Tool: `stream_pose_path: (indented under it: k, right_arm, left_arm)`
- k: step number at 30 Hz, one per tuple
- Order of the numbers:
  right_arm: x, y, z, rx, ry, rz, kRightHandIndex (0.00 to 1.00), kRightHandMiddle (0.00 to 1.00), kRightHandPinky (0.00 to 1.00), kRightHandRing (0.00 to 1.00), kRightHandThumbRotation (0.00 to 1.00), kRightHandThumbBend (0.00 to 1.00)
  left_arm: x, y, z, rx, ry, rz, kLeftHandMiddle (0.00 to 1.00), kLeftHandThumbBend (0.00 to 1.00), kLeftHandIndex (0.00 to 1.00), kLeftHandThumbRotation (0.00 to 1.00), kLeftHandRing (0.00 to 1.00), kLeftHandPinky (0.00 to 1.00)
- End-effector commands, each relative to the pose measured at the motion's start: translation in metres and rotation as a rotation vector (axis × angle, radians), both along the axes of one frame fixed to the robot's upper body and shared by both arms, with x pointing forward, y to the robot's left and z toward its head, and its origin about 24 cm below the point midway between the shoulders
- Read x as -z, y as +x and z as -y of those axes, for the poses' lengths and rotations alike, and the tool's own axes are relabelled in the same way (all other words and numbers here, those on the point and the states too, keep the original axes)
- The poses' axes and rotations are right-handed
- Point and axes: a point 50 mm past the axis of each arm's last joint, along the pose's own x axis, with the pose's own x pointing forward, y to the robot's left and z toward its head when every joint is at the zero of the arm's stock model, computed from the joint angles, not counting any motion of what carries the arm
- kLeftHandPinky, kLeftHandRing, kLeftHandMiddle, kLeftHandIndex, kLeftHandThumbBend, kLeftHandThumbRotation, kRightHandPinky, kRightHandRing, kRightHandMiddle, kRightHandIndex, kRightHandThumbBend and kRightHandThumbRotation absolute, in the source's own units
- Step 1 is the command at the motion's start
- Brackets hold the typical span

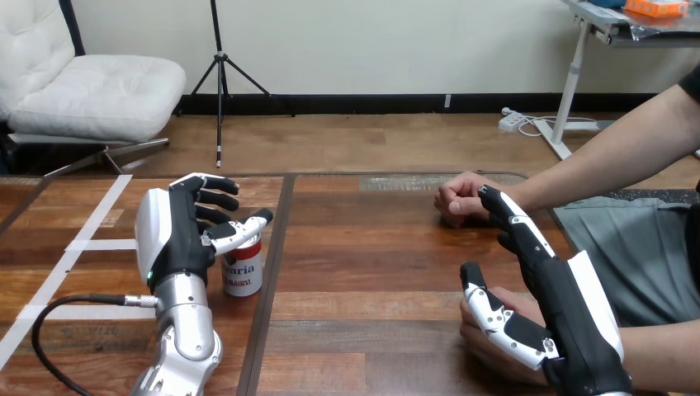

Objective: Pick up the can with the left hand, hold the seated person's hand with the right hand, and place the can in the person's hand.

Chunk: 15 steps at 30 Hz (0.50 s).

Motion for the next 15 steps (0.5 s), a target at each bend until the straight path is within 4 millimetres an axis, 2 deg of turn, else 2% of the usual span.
stream_pose_path:
  k: [1, 9, 15]
  right_arm:
    - [-0.0207, 0.0081, -0.0047, -0.017, 0.008, 0.116, 0.93, 0.95, 0.96, 0.97, 0.11, 0.15]
    - [-0.0217, 0.0079, -0.0047, -0.016, -0.001, 0.122, 0.94, 0.95, 0.96, 0.97, 0.11, 0.14]
    - [-0.0217, 0.0075, -0.0040, -0.016, 0.000, 0.119, 0.94, 0.96, 0.96, 0.97, 0.12, 0.14]
  left_arm:
    - [-0.0206, 0.0114, 0.0048, 0.049, 0.031, 0.063, 0.55, 0.74, 0.55, 0.00, 0.51, 0.45]
    - [-0.0175, 0.0122, 0.0053, 0.078, 0.116, -0.021, 0.66, 0.81, 0.66, 0.00, 0.63, 0.53]
    - [-0.0148, 0.0116, 0.0061, 0.064, 0.172, -0.062, 0.71, 0.87, 0.71, 0.00, 0.67, 0.57]
